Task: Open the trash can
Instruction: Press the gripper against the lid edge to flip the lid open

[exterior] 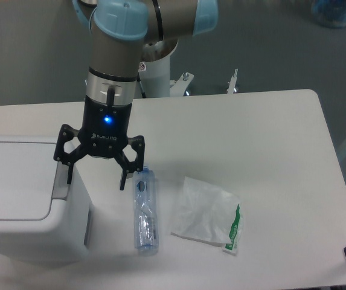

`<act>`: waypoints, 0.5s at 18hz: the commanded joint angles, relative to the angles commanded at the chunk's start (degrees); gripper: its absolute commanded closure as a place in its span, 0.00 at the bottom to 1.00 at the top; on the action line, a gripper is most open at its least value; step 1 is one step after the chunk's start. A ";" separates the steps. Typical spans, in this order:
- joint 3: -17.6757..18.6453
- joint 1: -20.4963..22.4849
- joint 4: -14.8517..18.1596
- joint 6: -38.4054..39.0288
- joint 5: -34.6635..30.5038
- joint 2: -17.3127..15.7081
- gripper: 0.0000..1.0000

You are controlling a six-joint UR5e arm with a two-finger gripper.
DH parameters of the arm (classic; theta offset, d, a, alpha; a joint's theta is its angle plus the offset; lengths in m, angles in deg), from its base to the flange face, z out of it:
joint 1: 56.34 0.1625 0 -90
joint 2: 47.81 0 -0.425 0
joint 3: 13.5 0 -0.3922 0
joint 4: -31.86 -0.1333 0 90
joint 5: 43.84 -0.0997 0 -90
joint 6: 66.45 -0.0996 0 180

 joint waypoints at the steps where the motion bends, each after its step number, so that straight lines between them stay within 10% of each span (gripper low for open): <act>1: -0.09 -0.18 0.00 0.00 0.00 0.09 0.00; 9: 0.53 -0.35 0.00 0.00 -0.35 0.44 0.00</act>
